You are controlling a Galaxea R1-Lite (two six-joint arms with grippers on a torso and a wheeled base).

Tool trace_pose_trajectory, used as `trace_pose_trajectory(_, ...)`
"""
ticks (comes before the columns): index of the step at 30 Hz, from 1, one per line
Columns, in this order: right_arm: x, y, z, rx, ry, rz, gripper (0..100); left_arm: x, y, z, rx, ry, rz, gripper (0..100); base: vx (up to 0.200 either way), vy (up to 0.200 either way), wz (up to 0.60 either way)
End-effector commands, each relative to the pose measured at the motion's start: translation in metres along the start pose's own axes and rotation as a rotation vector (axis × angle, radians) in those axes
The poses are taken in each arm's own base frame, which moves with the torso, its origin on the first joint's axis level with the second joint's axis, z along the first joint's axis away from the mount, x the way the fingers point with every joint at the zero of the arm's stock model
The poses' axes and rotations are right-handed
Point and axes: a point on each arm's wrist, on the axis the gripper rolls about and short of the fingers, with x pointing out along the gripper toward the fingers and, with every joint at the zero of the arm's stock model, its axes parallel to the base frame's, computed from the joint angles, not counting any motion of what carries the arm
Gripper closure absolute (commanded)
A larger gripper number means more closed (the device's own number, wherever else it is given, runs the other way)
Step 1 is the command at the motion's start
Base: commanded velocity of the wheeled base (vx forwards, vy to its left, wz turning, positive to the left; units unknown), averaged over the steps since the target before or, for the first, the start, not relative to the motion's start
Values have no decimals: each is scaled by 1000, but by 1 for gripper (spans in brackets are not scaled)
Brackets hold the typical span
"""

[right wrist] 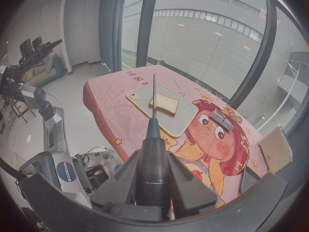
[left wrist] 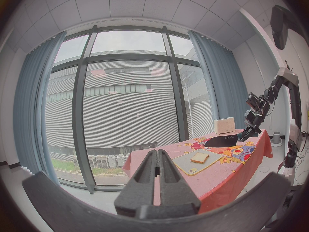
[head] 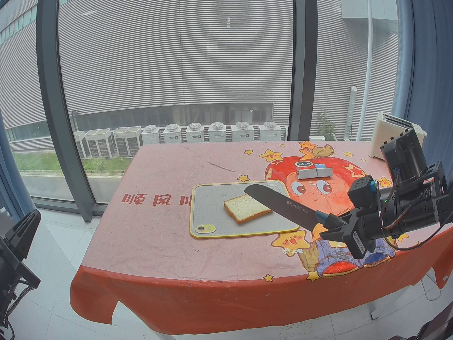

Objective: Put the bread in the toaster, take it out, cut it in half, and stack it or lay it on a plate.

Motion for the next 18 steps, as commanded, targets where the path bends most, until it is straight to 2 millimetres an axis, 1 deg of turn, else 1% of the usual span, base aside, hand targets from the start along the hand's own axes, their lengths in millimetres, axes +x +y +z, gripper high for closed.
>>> trace_pose_trajectory(1, -3, 0, -1, 0, -6, -3, 100, 8, 2, -2, -1, 34, -5, 100, 0, 0, 0)
trace_pose_trajectory(8, -3, 1, -3, 0, 2, -1, 100, 8, 2, -3, -1, 39, -14, 100, 0, 0, 0)
trace_pose_trajectory(15, -3, 1, -6, 0, 7, 1, 100, 17, 3, 6, 0, 24, -75, 100, 0, 0, 0)
trace_pose_trajectory(17, -3, 1, -7, -1, 2, -1, 100, 20, 0, 11, -2, 7, -156, 100, 0, 0, 0)
trace_pose_trajectory(18, -3, 1, -7, -1, 0, 0, 100, 20, 0, 12, -2, 7, -161, 100, 0, 0, 0)
